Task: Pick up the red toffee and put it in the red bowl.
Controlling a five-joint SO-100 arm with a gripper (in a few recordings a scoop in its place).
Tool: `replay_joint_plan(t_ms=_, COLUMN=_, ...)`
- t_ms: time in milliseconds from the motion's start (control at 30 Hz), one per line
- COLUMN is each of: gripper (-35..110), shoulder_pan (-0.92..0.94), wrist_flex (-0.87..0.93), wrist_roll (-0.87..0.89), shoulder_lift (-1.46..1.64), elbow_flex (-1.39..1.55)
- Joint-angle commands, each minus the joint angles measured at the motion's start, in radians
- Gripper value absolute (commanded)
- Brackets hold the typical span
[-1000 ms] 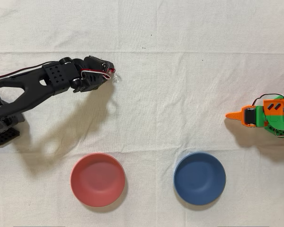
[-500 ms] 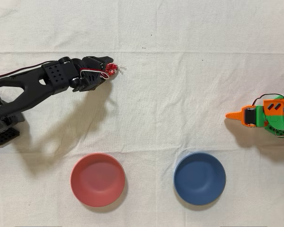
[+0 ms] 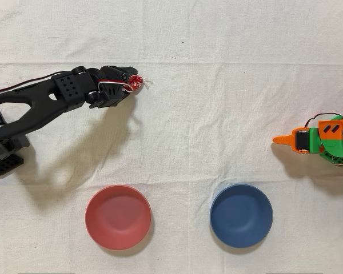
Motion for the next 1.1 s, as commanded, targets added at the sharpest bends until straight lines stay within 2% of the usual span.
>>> replay_joint_plan(t_ms=0, gripper=10, shoulder_pan=-0.014, wrist_flex=-0.005, wrist_roll=-0.011, shoulder_lift=0.014, elbow_flex=-0.023)
replay_joint_plan(t_ms=133, gripper=1, shoulder_pan=-0.014, wrist_flex=-0.006, wrist_roll=-0.014, shoulder_lift=0.008, elbow_flex=-0.032)
replay_joint_plan(t_ms=733, gripper=1, shoulder_pan=-0.005, wrist_flex=0.020, wrist_roll=0.005, shoulder_lift=0.120, elbow_flex=0.014)
replay_joint_plan(t_ms=1067, gripper=1, shoulder_pan=0.046, wrist_flex=0.176, wrist_roll=0.011, shoulder_lift=0.364, elbow_flex=0.031)
